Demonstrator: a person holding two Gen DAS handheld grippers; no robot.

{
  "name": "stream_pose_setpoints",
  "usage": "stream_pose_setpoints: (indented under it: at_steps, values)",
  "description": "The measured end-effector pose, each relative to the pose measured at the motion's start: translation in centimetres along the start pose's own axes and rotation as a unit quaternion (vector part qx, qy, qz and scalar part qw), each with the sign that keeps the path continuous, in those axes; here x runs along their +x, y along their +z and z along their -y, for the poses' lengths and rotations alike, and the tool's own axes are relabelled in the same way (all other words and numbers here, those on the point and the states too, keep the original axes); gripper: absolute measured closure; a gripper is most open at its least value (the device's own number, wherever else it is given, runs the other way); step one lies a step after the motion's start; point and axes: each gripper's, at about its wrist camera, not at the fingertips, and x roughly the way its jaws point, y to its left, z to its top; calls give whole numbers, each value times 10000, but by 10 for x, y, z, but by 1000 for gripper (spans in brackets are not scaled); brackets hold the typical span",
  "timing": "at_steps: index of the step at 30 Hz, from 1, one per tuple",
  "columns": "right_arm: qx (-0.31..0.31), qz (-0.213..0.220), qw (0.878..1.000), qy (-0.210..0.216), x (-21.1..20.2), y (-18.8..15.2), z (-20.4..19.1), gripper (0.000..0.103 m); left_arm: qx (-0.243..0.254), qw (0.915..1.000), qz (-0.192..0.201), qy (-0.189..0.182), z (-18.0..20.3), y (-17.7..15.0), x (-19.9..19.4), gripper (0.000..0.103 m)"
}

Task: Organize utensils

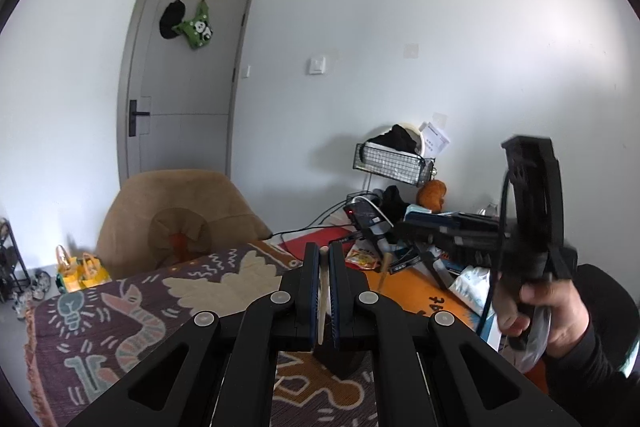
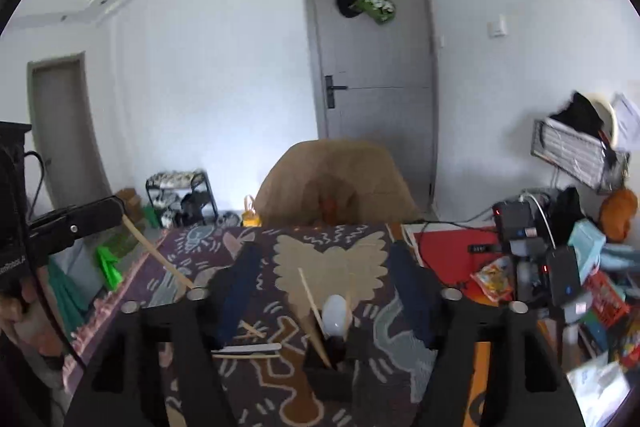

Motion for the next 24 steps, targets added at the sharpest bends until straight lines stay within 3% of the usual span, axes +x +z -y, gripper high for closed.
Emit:
stream_pose_setpoints:
  at_steps: [6, 16, 24]
  values:
    - [659, 13, 9976, -218, -17, -33, 32, 28, 119, 9996, -139, -228, 19, 9, 22, 98]
    - [1557, -99, 9869, -411, -24, -98, 65, 27, 302, 9977, -386, -473, 41, 13, 51, 98]
    - [1955, -416, 9794, -300, -12, -138, 69, 27, 454, 9963, -601, -420, 50, 8, 81, 98]
